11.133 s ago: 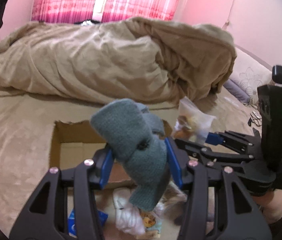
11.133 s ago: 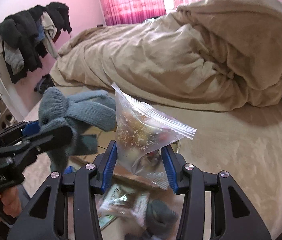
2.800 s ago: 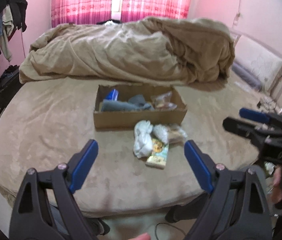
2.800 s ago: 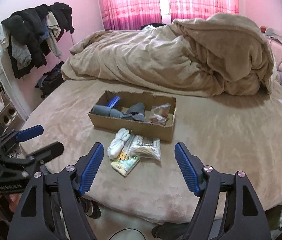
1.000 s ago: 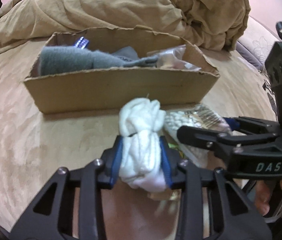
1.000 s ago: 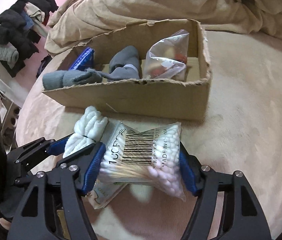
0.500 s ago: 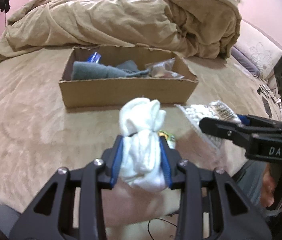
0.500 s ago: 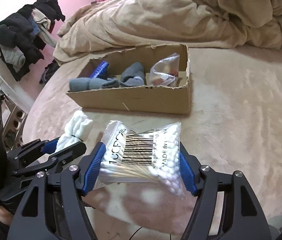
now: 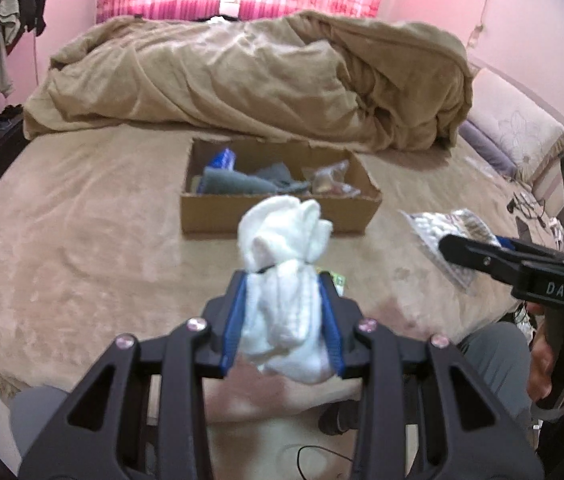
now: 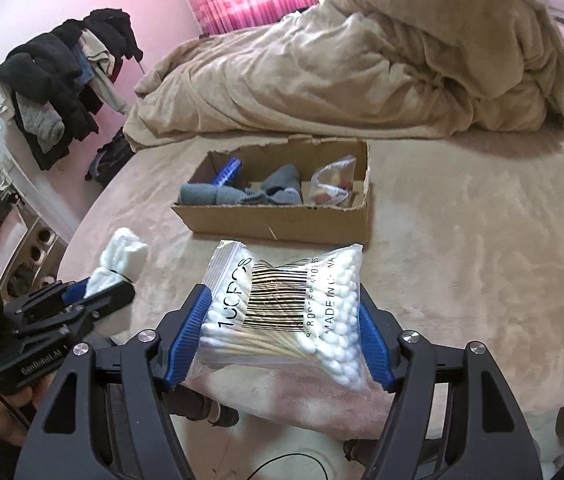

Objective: Organize objects

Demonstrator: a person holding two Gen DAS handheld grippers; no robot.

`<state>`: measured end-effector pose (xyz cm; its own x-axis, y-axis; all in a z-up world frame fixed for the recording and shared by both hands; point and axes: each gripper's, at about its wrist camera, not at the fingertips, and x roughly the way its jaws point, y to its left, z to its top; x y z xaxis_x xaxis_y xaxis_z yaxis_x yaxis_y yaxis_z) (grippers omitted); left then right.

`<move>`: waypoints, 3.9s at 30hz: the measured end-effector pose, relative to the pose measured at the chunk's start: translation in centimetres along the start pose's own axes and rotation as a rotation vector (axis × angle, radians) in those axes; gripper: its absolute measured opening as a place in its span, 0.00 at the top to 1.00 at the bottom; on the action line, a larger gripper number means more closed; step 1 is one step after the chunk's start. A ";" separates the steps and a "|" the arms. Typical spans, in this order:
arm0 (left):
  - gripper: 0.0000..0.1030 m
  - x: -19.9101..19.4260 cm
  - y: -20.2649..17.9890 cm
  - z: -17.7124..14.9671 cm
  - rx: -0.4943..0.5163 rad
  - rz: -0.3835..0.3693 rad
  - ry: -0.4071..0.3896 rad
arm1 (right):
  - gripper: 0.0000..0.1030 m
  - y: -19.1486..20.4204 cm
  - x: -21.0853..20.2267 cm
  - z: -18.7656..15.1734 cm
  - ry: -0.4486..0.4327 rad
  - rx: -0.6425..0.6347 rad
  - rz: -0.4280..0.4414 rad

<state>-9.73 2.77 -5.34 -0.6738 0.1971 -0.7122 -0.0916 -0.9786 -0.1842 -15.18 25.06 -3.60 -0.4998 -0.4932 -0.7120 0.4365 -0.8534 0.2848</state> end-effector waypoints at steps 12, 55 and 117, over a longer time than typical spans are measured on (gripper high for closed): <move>0.65 -4.2 0.8 3.7 -0.006 -0.027 -0.093 | 0.30 1.8 -4.5 2.3 -0.106 -0.018 -0.026; 0.64 19.3 4.3 14.0 0.020 -0.070 0.043 | 0.30 -1.0 12.2 13.0 -0.089 -0.050 0.005; 0.26 -2.6 3.8 4.9 -0.050 0.035 -0.083 | 0.22 5.2 0.1 5.5 -0.128 -0.112 -0.120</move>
<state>-11.90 -1.77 -0.82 -0.7343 0.1549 -0.6609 -0.0314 -0.9803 -0.1949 -17.08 19.61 1.33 -0.6412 -0.4125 -0.6471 0.4450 -0.8869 0.1244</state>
